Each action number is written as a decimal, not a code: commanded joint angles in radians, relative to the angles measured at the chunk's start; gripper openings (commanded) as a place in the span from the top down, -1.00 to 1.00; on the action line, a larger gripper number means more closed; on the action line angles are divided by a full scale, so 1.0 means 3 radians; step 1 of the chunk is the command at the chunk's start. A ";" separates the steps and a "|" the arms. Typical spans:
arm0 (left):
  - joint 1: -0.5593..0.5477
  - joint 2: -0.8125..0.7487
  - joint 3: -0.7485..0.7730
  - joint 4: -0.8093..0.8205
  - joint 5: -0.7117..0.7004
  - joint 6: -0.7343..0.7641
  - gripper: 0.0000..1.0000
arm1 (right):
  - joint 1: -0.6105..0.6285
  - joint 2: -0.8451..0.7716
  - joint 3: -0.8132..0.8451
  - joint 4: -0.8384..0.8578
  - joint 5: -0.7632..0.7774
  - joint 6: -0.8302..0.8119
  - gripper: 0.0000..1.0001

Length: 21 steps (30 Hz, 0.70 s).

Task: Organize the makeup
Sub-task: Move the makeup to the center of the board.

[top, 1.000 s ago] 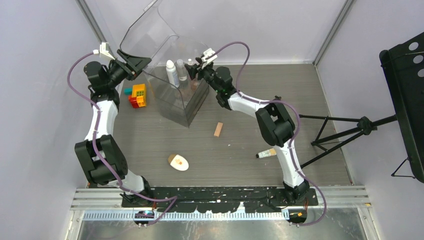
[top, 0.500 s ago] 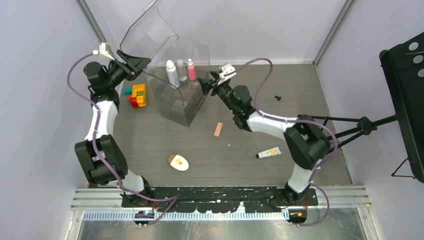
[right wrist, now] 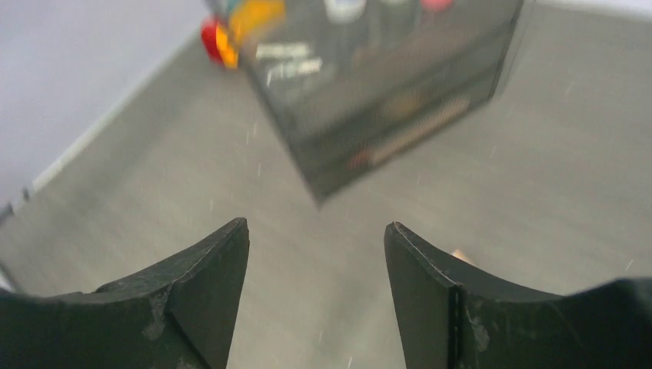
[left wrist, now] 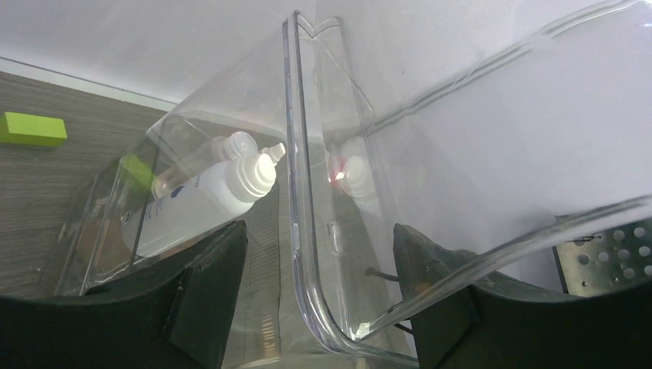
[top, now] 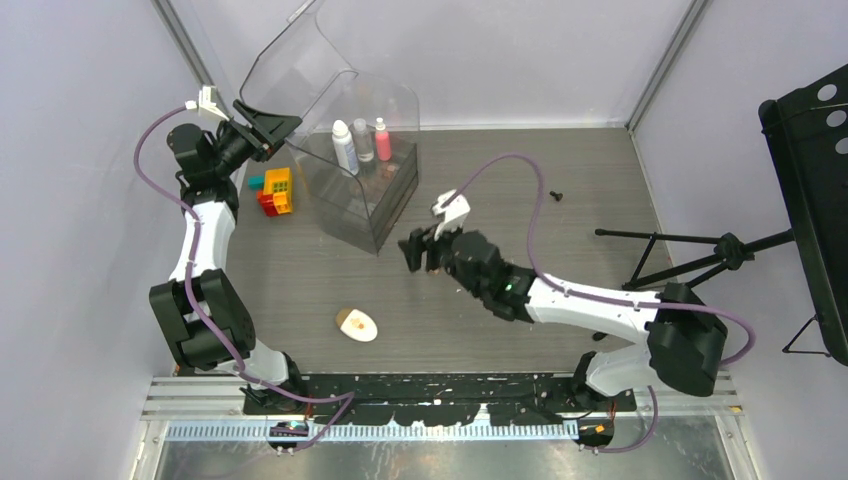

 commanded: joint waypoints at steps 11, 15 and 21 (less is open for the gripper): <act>0.0014 -0.0005 -0.0001 0.0180 0.0046 -0.0022 -0.46 | 0.1297 0.1052 -0.0229 0.0259 0.0467 0.1076 -0.48; 0.0016 -0.0004 -0.0001 0.0180 0.0048 -0.0025 -0.46 | 0.1393 0.1396 -0.0128 0.0629 0.0455 0.0965 -0.48; 0.0015 -0.0020 -0.0006 0.0180 0.0048 -0.0031 -0.46 | 0.1396 0.1538 -0.0027 0.0733 0.0746 0.0848 -0.50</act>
